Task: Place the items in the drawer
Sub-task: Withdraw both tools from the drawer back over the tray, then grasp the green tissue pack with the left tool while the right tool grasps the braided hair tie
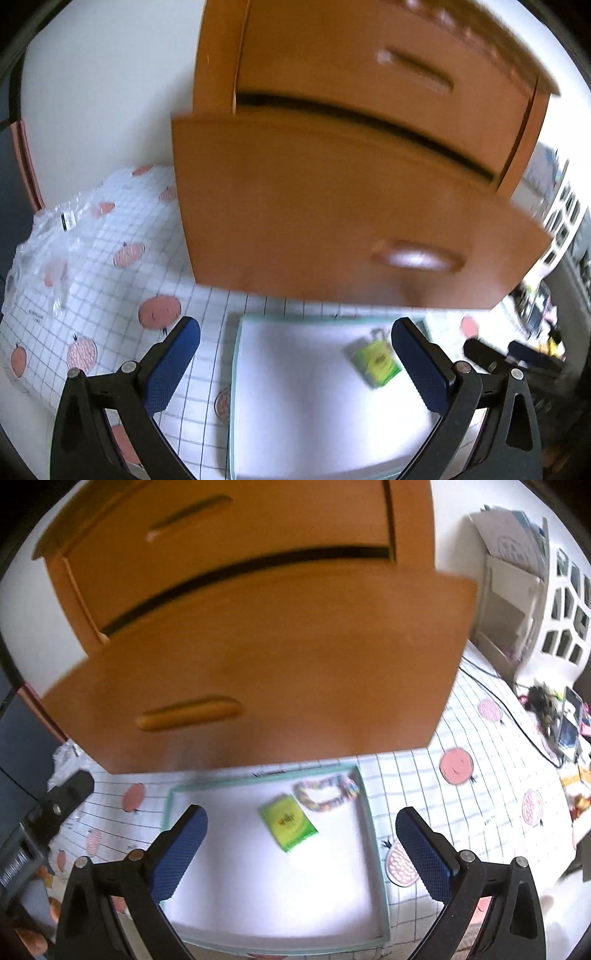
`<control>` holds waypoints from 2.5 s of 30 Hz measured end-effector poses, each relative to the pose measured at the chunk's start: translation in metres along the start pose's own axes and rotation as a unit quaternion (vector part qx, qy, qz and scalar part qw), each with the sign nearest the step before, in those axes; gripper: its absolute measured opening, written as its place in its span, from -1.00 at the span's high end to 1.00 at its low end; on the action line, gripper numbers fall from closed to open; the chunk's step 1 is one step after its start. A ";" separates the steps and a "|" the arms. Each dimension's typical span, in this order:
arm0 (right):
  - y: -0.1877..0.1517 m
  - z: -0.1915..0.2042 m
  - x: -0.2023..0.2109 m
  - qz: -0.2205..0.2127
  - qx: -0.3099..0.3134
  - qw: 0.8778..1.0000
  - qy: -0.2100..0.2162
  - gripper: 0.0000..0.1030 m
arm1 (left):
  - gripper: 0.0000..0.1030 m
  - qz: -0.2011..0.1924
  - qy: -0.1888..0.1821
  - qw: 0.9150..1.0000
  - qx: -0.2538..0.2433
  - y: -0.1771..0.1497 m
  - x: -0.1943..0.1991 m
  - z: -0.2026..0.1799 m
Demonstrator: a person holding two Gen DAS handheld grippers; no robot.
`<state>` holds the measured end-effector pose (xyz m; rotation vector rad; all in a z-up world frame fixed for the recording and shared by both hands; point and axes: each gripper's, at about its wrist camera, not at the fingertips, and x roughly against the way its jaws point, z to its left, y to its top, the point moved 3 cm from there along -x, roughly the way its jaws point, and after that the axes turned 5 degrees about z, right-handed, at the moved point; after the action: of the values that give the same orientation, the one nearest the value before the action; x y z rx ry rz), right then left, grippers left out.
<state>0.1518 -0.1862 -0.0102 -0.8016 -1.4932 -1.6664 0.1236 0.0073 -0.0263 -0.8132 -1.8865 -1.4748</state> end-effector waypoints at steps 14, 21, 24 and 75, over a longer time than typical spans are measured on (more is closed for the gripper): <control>-0.015 -0.022 -0.058 0.041 -0.025 0.999 -0.022 -1.00 | -1.00 0.084 0.006 0.996 -0.005 -0.046 -0.067 -0.005; -0.021 -0.044 -0.080 0.055 -0.060 0.996 -0.020 -1.00 | -1.00 0.100 -0.011 0.994 -0.041 -0.050 -0.093 -0.041; -0.024 -0.058 -0.086 0.061 -0.092 0.994 -0.010 -1.00 | -1.00 0.108 -0.019 0.992 -0.064 -0.054 -0.107 -0.062; -0.027 -0.072 -0.110 0.067 -0.078 0.994 0.019 -0.65 | -0.05 0.135 -0.033 0.988 -0.065 -0.057 -0.168 -0.095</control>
<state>0.1885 -0.2431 -0.1258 -0.9287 -1.2662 -1.7013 0.1943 -0.1133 -0.1713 -1.1426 -1.6631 -1.4255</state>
